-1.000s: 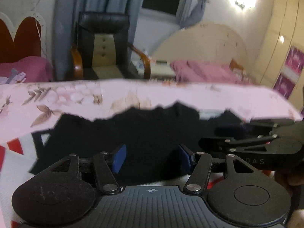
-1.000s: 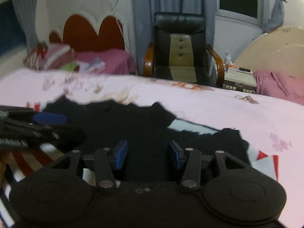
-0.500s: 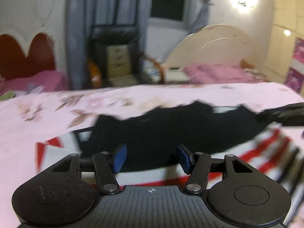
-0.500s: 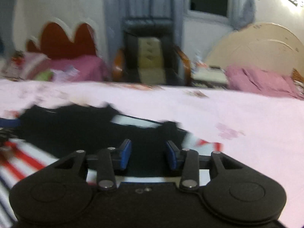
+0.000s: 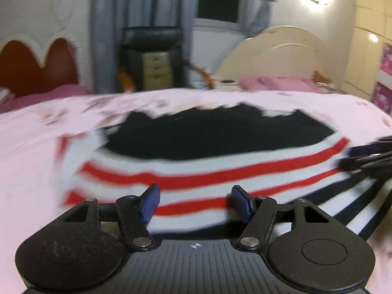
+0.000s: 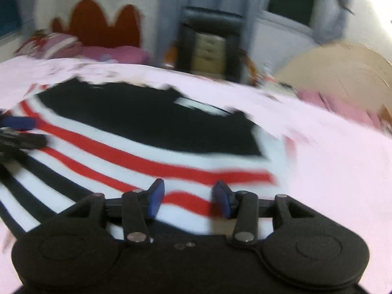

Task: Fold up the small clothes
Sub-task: 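Lift both open grippers away from the folded sweater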

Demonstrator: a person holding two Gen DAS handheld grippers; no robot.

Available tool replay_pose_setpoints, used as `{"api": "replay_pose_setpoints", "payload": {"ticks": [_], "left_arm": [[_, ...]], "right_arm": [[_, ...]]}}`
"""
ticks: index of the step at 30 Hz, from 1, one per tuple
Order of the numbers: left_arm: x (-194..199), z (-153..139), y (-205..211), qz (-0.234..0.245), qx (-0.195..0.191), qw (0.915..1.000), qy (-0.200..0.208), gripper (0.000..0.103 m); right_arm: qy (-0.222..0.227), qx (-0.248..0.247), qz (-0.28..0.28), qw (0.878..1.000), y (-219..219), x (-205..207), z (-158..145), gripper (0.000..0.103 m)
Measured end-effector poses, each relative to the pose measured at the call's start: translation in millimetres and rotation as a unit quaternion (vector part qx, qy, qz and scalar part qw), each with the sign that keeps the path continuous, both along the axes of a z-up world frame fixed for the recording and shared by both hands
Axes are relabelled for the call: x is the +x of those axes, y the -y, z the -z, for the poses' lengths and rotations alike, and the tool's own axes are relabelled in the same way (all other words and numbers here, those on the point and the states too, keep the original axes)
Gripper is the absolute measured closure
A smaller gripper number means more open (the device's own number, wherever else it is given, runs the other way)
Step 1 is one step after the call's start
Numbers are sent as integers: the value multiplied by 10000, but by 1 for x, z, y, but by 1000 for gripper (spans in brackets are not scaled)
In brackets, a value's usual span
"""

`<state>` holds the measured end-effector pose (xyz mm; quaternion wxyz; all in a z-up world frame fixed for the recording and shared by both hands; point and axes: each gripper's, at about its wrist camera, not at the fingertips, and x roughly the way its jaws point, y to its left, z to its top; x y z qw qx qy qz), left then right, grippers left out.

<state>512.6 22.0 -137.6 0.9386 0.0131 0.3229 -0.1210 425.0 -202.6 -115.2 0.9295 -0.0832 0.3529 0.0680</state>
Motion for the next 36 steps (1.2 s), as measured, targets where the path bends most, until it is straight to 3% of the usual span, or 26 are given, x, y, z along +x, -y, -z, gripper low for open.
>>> {"api": "replay_pose_setpoints", "payload": {"ticks": [2,4,9,12,13,15,16,23,29,33,36], "left_arm": [[-4,3,-20,-108,-280,9995,-51,39],[-5,0,-17,-182,-224,9995,-100,39],[-26,-19,19,-37,-472,9988,89,39],[-43,-15,55,374,-221,9990,95,39],[-47,-11,63,426,-106,9990,78,39],[-54,-5,66,362,19,9993,-13,39],[-56,-2,63,342,-13,9994,-60,39],[-82,3,19,50,257,9997,-3,39],[-98,6,-31,-489,-20,9988,-96,39],[-93,4,-30,-607,-14,9980,-198,39],[-95,1,-22,-674,59,9976,-151,39]], "right_arm": [[-82,49,259,9996,21,-6,1,57],[-69,-15,292,9995,22,-10,1,57],[244,435,54,9987,-18,-34,-20,59],[184,464,-284,9983,-51,-47,-14,59],[141,431,-383,9982,-61,-51,-10,58],[26,205,-423,9989,-77,-58,0,67],[-61,64,-426,9991,-80,-60,6,64],[-51,-204,-122,9997,-39,-85,9,60],[-146,31,425,9990,26,-105,11,59],[-140,-77,410,9990,21,-106,7,62],[170,218,536,9982,21,-116,-7,64]]}}
